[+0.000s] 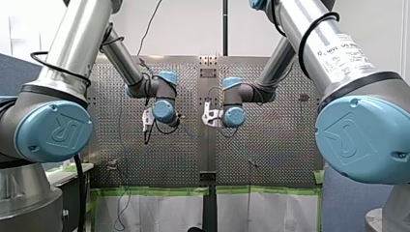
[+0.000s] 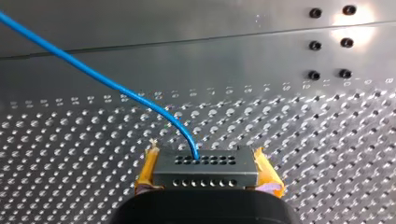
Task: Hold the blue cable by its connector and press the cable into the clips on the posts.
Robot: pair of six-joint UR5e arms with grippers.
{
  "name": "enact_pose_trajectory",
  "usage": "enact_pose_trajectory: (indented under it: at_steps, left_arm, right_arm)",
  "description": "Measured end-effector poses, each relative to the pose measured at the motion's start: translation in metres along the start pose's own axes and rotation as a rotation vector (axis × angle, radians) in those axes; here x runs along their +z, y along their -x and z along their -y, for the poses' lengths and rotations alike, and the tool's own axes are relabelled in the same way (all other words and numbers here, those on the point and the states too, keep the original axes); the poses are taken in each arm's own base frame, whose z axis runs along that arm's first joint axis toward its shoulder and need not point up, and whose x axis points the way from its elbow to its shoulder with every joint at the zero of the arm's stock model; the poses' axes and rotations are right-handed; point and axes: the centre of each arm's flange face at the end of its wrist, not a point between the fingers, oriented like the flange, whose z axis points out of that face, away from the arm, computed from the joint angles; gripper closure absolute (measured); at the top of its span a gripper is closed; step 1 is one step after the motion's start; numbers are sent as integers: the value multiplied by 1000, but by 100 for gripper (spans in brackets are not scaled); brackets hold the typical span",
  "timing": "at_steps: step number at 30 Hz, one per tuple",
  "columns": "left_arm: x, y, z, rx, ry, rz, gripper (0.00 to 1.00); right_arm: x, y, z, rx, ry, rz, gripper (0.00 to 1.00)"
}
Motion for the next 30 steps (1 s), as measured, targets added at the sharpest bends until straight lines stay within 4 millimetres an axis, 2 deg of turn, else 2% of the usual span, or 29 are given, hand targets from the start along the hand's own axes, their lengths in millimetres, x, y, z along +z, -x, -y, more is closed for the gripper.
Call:
enact_pose_trajectory:
  at_steps: [5, 11, 21, 30]
  left_arm:
    - [-3, -18, 10, -1, -21, -3, 100]
    - [-4, -39, 23, -7, -40, -8, 100]
    - [-16, -59, 45, 6, -75, -18, 100]
    - [-25, -93, 73, 1, -125, -14, 100]
  right_arm:
    - [-7, 17, -5, 10, 8, 9, 100]
    - [-19, 64, -15, 6, 33, 53, 100]
    - [-47, 141, -40, 33, 97, 134, 100]
    - [-70, 190, -76, 39, 152, 190, 100]
